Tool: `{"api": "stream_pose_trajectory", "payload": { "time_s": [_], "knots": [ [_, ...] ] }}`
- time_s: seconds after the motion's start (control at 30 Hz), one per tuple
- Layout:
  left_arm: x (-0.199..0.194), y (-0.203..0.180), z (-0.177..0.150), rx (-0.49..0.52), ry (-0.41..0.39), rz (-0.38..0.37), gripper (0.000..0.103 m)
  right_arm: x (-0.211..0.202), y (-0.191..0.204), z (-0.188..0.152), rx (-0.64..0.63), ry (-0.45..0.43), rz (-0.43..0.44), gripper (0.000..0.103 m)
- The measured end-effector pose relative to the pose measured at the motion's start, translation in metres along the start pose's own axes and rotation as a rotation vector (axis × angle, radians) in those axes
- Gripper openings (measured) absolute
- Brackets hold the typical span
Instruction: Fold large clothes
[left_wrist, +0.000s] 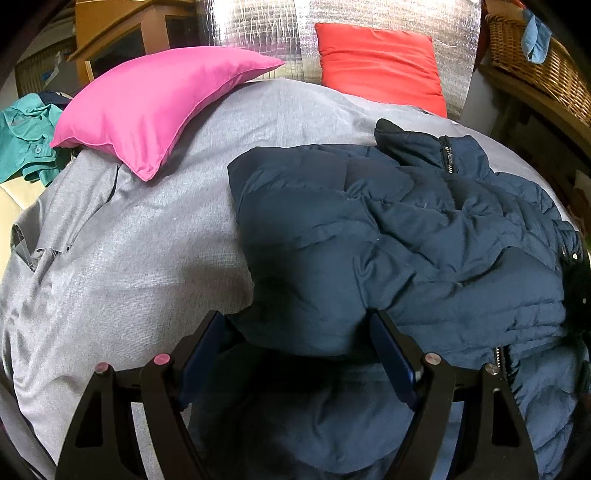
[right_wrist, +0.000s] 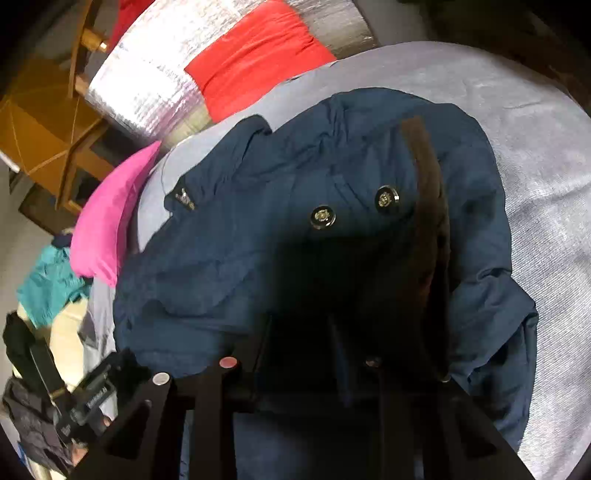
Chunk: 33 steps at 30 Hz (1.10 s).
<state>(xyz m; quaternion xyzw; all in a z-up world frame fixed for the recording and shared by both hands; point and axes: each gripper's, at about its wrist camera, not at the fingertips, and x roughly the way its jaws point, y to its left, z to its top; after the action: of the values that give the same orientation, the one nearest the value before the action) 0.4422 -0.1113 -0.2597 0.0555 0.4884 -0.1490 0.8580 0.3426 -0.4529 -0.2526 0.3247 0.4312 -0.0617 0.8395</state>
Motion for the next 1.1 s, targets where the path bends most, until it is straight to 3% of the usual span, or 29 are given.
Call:
{"api": "stream_pose_trajectory", "payload": {
  "time_s": [0.17, 0.27, 0.33, 0.43, 0.53, 0.7, 0.9, 1.1],
  "knots": [
    [0.001, -0.001, 0.001, 0.003, 0.001, 0.007, 0.081, 0.001, -0.004, 0.002, 0.021, 0.013, 0.031, 0.033],
    [-0.004, 0.001, 0.006, 0.000, -0.006, 0.001, 0.081, -0.009, -0.009, 0.005, 0.057, 0.016, 0.092, 0.036],
    [-0.013, 0.008, 0.013, -0.026, -0.036, -0.008, 0.081, -0.028, -0.009, 0.009, 0.052, -0.040, 0.132, 0.036],
    [-0.022, 0.022, 0.023, -0.090, -0.084, -0.029, 0.081, -0.056, -0.013, 0.023, 0.048, -0.173, 0.103, 0.036],
    [-0.007, 0.032, 0.025, -0.128, -0.048, -0.011, 0.082, -0.064, -0.032, 0.036, 0.129, -0.235, 0.129, 0.036],
    [0.024, 0.032, 0.018, -0.133, 0.054, -0.022, 0.082, -0.042, -0.053, 0.058, 0.237, -0.228, 0.204, 0.036],
    [0.023, 0.026, 0.011, -0.098, 0.045, -0.016, 0.083, -0.007, -0.069, 0.066, 0.317, -0.188, 0.170, 0.034],
    [0.005, 0.024, 0.017, -0.071, 0.000, 0.015, 0.083, -0.041, -0.052, 0.056, 0.284, -0.213, 0.208, 0.037]
  ]
}}
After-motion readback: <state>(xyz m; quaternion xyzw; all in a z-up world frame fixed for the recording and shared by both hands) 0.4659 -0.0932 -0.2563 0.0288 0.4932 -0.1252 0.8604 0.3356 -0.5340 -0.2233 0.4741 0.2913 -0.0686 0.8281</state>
